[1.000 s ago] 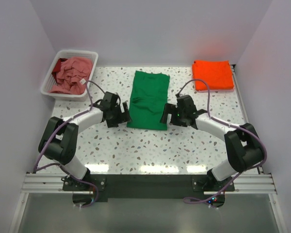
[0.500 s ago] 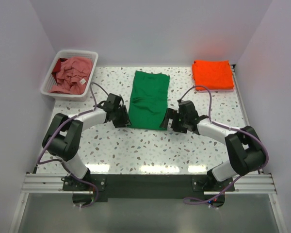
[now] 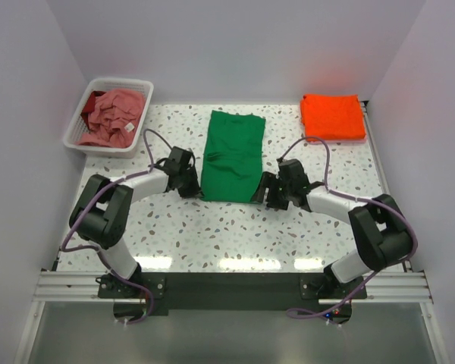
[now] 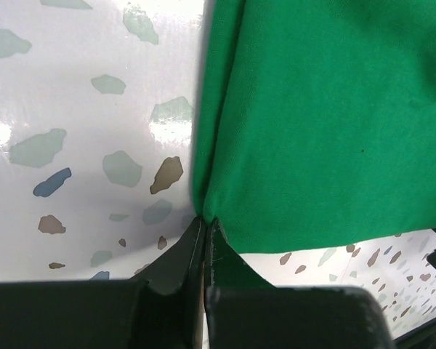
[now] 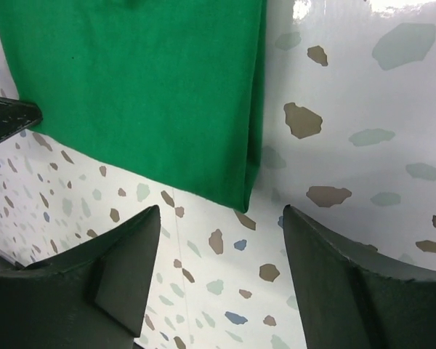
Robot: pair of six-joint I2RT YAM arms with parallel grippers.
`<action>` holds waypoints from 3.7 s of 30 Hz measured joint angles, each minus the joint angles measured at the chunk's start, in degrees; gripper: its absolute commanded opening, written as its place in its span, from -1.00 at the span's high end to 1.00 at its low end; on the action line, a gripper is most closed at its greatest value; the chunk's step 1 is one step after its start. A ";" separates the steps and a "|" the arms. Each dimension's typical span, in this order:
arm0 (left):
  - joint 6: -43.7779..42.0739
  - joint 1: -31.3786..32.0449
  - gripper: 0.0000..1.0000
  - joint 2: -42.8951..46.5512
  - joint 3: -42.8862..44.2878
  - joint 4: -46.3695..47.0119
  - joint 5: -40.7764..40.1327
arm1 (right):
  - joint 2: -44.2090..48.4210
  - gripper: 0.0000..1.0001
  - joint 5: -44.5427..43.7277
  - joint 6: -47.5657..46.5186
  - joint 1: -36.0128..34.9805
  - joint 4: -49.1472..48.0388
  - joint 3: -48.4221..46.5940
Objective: Fold and stack the t-shirts
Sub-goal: Fold the tshirt
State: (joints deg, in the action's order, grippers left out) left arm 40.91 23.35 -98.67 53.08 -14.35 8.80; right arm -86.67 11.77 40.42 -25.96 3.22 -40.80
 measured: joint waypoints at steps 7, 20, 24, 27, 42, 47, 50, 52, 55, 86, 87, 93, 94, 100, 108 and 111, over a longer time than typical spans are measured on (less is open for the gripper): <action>0.04 0.04 1.00 0.22 -0.52 0.85 0.11 | -3.34 -0.09 0.31 1.49 -0.02 -2.32 -0.79; 0.52 0.57 1.00 2.78 -4.68 4.48 0.39 | -5.68 1.00 1.31 3.39 -0.07 -5.88 0.79; 1.75 2.56 1.00 6.49 -9.22 5.86 -0.07 | -3.13 1.00 2.80 3.54 -0.98 -6.95 4.17; 3.80 5.40 1.00 10.27 -13.38 6.43 -0.59 | 0.57 1.00 4.28 3.91 -2.49 -7.63 8.46; 14.23 19.02 1.00 29.03 -27.82 0.02 -0.70 | 30.75 1.00 5.73 8.79 -9.62 8.63 24.22; 14.53 21.07 1.00 32.81 -28.11 -3.65 -1.33 | 37.68 1.00 5.38 9.92 -9.68 12.79 24.50; 14.47 21.18 1.00 35.08 -26.73 -5.99 -3.17 | 38.73 1.00 4.33 9.94 -9.73 14.56 23.71; 14.23 21.31 1.00 35.63 -25.46 -6.93 -4.02 | 39.08 1.00 3.48 9.66 -9.73 15.74 22.60; 13.57 21.33 1.00 35.91 -22.08 -8.55 -6.08 | 38.86 1.00 1.14 8.48 -9.73 17.16 19.17; 1.90 7.67 1.00 19.43 13.44 -8.98 -17.42 | 15.26 1.00 -6.60 -8.55 1.25 15.15 -15.72; 1.57 7.41 1.00 18.97 14.16 -8.83 -17.40 | 14.53 1.00 -6.01 -8.63 1.75 14.75 -16.31; 0.07 5.42 1.00 15.21 17.46 -8.20 -17.35 | 8.92 1.00 -1.51 -9.22 4.70 12.96 -19.69; -0.11 5.09 1.00 14.47 17.84 -7.96 -17.29 | 8.07 1.00 -1.18 -9.27 5.09 12.59 -20.09; -1.60 2.71 1.00 8.09 21.94 -6.56 -16.06 | 2.08 1.00 2.51 -9.35 7.69 10.69 -22.73; -3.74 -0.15 1.00 -2.80 27.74 -3.87 -11.96 | -7.63 1.00 5.25 -9.40 10.47 8.13 -27.04; -4.61 -0.50 1.00 -6.88 30.34 -3.72 -10.84 | -11.93 1.00 6.27 -9.38 11.52 7.39 -28.74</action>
State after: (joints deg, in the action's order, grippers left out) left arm 36.29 22.85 -105.56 83.42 -18.06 -2.04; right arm -98.61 18.04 31.05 -14.44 10.61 -69.54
